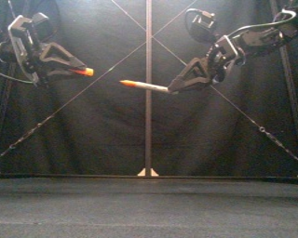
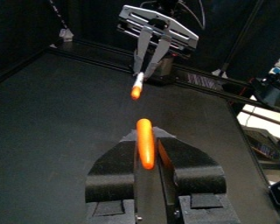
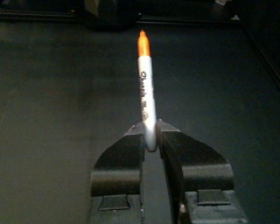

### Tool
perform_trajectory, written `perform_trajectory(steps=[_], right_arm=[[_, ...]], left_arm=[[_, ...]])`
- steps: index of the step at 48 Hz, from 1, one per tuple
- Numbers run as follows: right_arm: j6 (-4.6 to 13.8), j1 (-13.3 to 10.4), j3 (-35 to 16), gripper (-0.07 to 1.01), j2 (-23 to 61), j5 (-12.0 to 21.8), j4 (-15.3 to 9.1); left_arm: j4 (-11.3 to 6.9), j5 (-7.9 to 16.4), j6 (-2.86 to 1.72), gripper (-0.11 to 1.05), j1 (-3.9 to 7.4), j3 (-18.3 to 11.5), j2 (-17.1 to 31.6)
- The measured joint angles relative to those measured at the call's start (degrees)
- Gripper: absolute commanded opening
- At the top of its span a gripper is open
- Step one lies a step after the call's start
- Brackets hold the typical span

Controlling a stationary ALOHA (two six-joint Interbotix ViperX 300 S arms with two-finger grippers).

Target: Uncap the pen

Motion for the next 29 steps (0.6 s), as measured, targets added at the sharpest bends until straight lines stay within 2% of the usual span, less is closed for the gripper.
perform_trajectory(steps=[23, 29], right_arm=[[0.00, 0.1, 0.4, 0.46, -0.2, 0.0, -0.1], [0.00, 0.1, 0.6, 0.46, -0.3, 0.0, -0.1]], left_arm=[[0.00, 0.0, 0.00, 0.45, 0.00, 0.8, -0.8], [0.44, 0.9, 0.09, 0.45, 0.00, 0.8, -0.8]])
